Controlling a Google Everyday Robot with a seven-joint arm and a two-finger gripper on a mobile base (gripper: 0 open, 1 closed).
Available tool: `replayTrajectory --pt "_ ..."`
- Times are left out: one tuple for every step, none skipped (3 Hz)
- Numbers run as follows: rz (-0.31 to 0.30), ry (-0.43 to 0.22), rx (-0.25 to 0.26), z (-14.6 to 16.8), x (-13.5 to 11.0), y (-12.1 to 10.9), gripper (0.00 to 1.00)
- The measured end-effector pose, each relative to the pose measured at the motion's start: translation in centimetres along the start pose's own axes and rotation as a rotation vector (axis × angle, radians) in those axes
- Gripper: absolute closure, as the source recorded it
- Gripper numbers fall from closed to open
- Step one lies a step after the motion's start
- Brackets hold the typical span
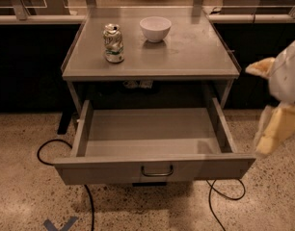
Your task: Close top drawer
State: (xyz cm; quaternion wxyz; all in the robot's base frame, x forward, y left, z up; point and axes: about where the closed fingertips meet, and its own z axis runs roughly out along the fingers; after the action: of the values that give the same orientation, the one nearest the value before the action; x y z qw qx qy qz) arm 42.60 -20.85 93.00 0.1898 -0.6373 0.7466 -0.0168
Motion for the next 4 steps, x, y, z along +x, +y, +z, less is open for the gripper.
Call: replayTrajectory --pt "-0.09 -0.094 -0.043 7.2 0.2 3.6 0.0" --pt "-0.155 -0.147 -0.135 17.2 0.0 7.9 0.0" --pt "-0.16 -0.143 -0.287 25.1 1.6 14.2 0.0" --pt "-0.16 -0.143 -0.287 24.7 1.4 14.1 0.0"
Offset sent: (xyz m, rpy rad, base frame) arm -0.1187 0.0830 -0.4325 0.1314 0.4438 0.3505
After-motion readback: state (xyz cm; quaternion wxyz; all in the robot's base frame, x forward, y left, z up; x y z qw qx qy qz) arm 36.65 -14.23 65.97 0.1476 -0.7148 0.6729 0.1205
